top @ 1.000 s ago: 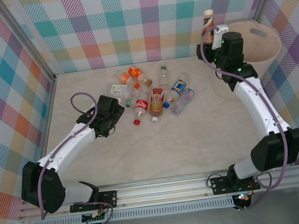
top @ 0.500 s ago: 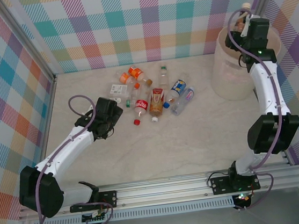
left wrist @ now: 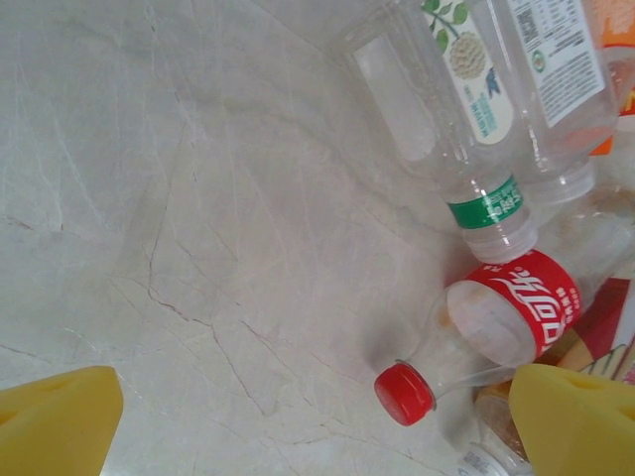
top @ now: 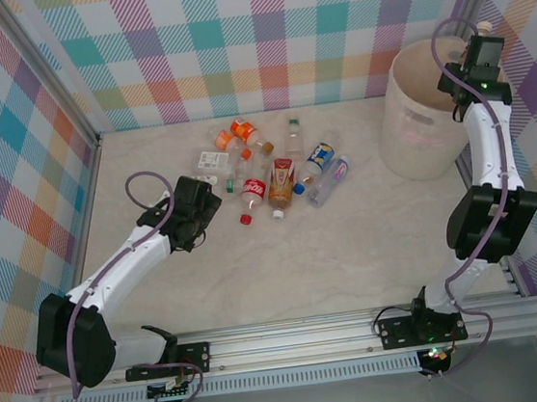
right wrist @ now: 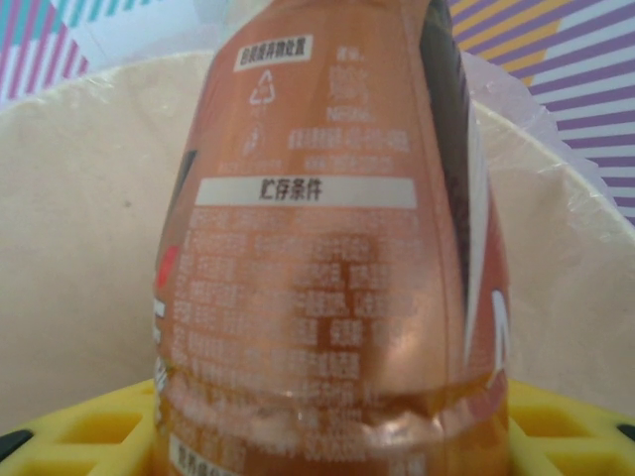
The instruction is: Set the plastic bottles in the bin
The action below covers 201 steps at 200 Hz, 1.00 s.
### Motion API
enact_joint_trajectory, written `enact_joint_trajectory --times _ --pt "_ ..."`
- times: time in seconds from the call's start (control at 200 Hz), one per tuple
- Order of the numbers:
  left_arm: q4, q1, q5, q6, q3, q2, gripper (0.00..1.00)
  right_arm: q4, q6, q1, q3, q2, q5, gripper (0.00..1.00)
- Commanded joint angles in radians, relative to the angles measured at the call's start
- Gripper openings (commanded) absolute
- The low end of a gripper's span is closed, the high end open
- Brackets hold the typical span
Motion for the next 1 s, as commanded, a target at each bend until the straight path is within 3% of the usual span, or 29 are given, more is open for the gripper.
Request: enact_joint_trajectory --times 0.0,0.375,0.63,0.745,1.0 --pt "0.008 0.019 0.013 -0.021 0.013 0.023 1.00 -0.048 0.000 -0.006 0.076 0.039 0.075 0.61" --pt "0.004 0.018 0.021 -0.012 0.031 0.044 1.00 -0.107 0.042 -0.005 0.126 0.061 0.140 0.74" --pt "0.006 0.018 0.038 -0.007 0.027 0.045 1.00 -0.116 0.064 -0.002 0.111 -0.002 0.050 0.77" --pt "-0.001 0.018 0.036 0.000 0.024 0.040 1.00 -0.115 0.065 0.004 0.091 -0.037 -0.008 0.83" --pt "0.008 0.020 0.039 0.013 0.028 0.052 1.00 -0.104 0.056 0.071 0.037 -0.113 -0.073 0.90"
